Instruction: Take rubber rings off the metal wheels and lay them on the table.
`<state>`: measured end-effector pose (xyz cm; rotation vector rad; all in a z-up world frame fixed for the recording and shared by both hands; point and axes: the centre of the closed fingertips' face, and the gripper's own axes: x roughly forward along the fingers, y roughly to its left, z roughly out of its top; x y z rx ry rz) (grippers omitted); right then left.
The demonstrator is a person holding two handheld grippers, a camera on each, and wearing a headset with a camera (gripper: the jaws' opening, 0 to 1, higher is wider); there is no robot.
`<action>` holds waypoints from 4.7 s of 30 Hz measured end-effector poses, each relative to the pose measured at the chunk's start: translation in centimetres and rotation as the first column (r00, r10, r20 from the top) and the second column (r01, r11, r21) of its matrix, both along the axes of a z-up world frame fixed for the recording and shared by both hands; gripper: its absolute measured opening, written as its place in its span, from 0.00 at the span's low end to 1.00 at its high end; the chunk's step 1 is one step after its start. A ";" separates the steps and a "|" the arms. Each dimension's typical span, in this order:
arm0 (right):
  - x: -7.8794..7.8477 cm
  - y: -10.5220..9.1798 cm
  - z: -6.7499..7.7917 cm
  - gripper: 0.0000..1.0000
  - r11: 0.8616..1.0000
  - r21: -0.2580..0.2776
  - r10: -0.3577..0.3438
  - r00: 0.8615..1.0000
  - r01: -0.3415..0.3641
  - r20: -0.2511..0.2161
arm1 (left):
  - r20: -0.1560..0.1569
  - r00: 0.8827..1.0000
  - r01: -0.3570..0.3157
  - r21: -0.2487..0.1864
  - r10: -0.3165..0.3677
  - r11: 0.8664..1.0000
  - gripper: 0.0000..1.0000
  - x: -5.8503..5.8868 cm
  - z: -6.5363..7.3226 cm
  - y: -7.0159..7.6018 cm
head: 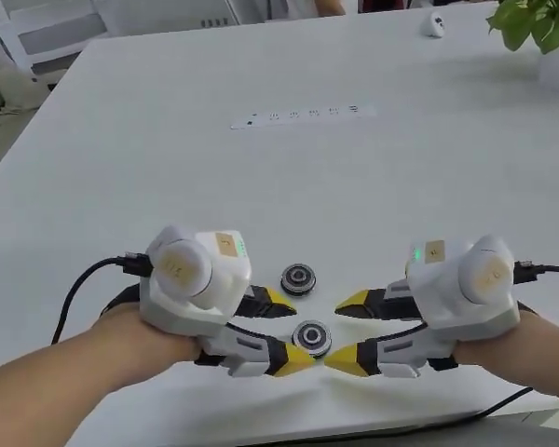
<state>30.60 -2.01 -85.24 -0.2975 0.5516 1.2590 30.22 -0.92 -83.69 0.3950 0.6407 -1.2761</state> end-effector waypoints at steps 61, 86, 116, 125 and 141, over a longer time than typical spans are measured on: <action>-0.3 1.4 -1.1 0.28 0.998 -0.013 0.059 0.998 -0.059 0.004 | 0.081 0.996 -0.026 0.024 0.024 0.999 0.14 0.8 -1.3 -0.7; -0.5 0.9 -1.0 0.20 1.000 0.017 0.025 0.999 -0.025 -0.021 | 0.082 0.996 -0.036 0.015 0.035 0.999 0.14 0.8 -1.3 -0.8; -0.6 0.0 -1.2 0.08 1.000 0.009 0.010 1.000 -0.010 -0.024 | 0.081 0.996 -0.039 0.011 0.038 0.999 0.13 0.8 -1.3 -0.7; -0.6 -0.1 -1.3 0.02 1.000 0.007 0.000 0.999 0.000 -0.032 | 0.085 0.996 -0.038 0.013 0.037 0.999 0.13 0.8 -1.4 -0.7; -0.3 -0.5 -1.2 0.00 1.000 0.006 -0.027 0.998 0.028 -0.057 | 0.088 0.995 -0.039 0.018 0.038 0.999 0.13 0.8 -1.4 -0.7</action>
